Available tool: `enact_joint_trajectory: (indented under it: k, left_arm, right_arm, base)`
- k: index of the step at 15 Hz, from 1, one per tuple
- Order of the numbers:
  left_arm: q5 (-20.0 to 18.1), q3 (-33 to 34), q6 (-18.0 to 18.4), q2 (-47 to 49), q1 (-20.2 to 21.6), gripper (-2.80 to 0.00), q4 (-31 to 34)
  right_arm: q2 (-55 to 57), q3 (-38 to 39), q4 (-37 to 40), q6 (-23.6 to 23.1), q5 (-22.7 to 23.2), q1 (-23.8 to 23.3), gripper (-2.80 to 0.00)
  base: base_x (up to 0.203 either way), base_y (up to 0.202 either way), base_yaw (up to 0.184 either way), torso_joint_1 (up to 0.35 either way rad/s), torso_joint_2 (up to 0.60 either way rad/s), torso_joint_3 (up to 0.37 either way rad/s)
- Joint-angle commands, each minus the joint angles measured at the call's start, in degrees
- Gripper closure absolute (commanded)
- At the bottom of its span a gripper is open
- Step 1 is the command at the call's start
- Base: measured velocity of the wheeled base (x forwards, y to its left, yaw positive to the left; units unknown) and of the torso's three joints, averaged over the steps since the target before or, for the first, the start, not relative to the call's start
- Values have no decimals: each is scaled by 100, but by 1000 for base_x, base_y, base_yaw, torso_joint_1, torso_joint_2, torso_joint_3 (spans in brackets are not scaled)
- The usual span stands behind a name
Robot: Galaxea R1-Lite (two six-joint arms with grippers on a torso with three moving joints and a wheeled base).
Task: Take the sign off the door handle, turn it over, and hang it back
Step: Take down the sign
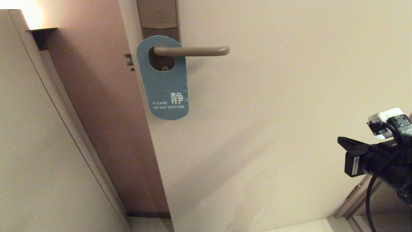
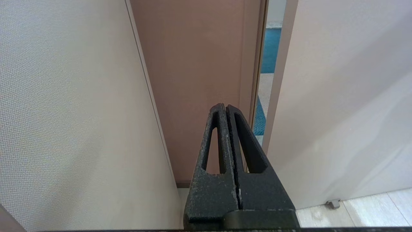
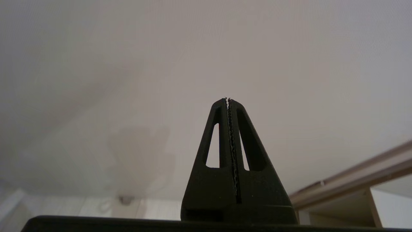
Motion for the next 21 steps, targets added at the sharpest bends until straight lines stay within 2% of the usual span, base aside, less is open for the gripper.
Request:
enact_joint_trajectory:
  k: [1, 5, 8, 16, 19, 21]
  left_arm:
    - [-2, 0, -7, 4, -1, 0, 0]
    - [-2, 0, -8, 4, -2, 0, -8]
    - [-2, 0, -7, 4, 7, 0, -8]
    - [-2, 0, 0, 4, 4, 0, -4]
    - [-2, 0, -7, 4, 6, 0, -9]
    - [-2, 0, 0, 4, -2, 0, -9]
  right_arm:
    - [-180, 219, -30, -9, 1, 0, 0]
    - [-517, 802, -30, -9, 111, -12, 0]
    - [-629, 984, -30, 28, 129, -187, 0]
    - [-1051, 1687, -46, 475, 130, -219, 0]
    - [-1283, 1993, -328, 577, 133, -314, 0]
    - [-1451, 2068, -340, 658, 267, -316, 0]
  base:
    - [0, 0, 0, 0, 0, 0]
    - [0, 0, 0, 0, 0, 0]
    - [0, 0, 0, 0, 0, 0]
    - [0, 0, 0, 0, 0, 0]
    - [0, 0, 0, 0, 0, 0]
    - [0, 0, 0, 0, 0, 0]
